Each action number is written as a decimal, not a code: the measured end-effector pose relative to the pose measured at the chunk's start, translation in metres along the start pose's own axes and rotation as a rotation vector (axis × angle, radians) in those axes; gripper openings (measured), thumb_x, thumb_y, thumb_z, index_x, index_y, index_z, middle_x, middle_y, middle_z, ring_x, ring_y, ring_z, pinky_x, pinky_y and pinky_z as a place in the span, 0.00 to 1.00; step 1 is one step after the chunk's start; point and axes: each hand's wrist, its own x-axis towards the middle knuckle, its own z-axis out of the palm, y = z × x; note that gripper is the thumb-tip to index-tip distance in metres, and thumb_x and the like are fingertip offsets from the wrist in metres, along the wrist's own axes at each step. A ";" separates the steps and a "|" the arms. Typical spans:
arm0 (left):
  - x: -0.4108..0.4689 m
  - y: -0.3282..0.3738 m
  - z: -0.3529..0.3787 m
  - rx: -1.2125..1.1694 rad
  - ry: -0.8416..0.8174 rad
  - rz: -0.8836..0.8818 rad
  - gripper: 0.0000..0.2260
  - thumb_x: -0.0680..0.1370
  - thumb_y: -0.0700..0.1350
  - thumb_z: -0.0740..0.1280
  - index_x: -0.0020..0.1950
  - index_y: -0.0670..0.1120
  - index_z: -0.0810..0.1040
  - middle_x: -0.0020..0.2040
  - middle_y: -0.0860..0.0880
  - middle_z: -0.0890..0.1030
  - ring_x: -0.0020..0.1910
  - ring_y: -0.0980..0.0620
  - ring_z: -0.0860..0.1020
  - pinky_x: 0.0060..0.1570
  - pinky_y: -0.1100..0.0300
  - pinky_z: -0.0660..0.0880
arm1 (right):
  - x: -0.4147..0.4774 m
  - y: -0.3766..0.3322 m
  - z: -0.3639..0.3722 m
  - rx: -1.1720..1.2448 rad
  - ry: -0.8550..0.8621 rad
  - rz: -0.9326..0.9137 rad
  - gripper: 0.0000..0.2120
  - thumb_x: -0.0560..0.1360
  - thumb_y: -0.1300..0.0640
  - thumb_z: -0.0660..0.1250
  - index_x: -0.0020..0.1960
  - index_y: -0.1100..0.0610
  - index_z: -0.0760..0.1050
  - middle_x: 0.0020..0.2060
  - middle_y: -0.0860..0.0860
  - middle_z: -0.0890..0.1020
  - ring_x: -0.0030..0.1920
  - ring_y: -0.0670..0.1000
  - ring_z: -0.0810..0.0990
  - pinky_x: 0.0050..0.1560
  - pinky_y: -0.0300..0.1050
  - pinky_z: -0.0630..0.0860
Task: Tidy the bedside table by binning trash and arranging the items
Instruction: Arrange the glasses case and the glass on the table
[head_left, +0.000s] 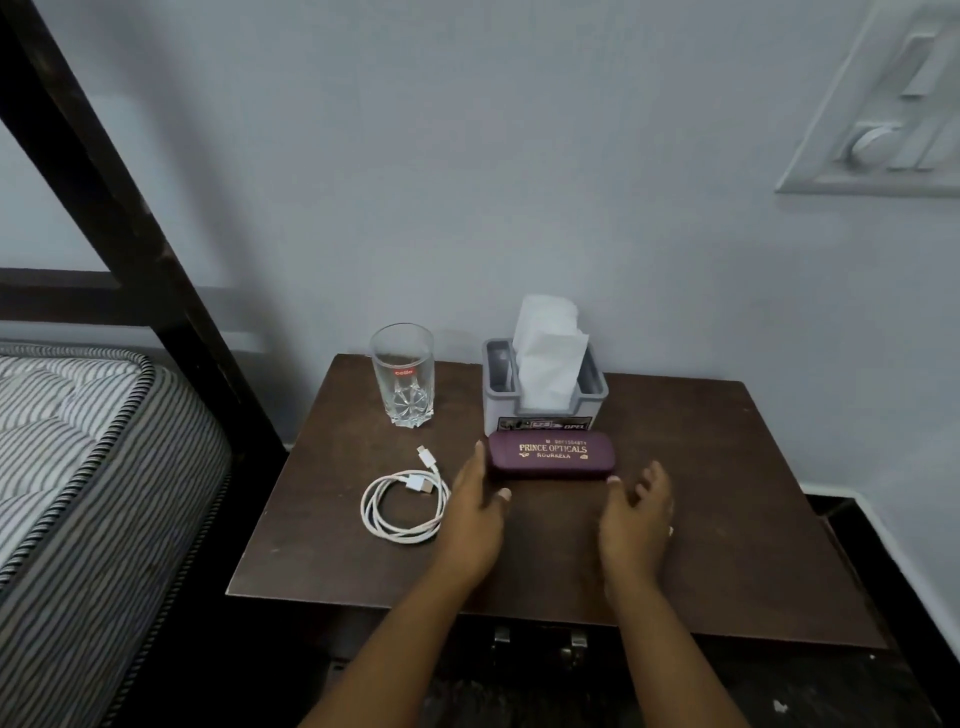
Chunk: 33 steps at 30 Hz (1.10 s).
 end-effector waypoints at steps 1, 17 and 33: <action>0.004 -0.004 0.006 -0.014 -0.022 -0.033 0.30 0.77 0.38 0.63 0.77 0.45 0.54 0.75 0.49 0.61 0.74 0.49 0.61 0.71 0.45 0.63 | 0.002 0.002 -0.001 -0.030 -0.068 -0.010 0.27 0.76 0.62 0.63 0.73 0.58 0.60 0.69 0.56 0.69 0.67 0.55 0.69 0.69 0.54 0.65; 0.016 -0.007 0.022 -0.106 0.021 -0.177 0.29 0.78 0.38 0.63 0.76 0.45 0.55 0.74 0.46 0.64 0.72 0.47 0.65 0.71 0.45 0.64 | -0.003 -0.002 -0.016 -0.073 -0.291 0.093 0.27 0.69 0.56 0.56 0.68 0.48 0.70 0.61 0.52 0.79 0.61 0.55 0.75 0.66 0.56 0.69; -0.033 0.001 0.016 0.017 -0.015 -0.269 0.20 0.75 0.33 0.61 0.67 0.41 0.69 0.63 0.40 0.75 0.64 0.41 0.73 0.66 0.49 0.68 | -0.041 0.006 -0.037 -0.159 -0.218 0.111 0.21 0.73 0.64 0.59 0.65 0.56 0.74 0.59 0.58 0.80 0.59 0.59 0.77 0.64 0.52 0.70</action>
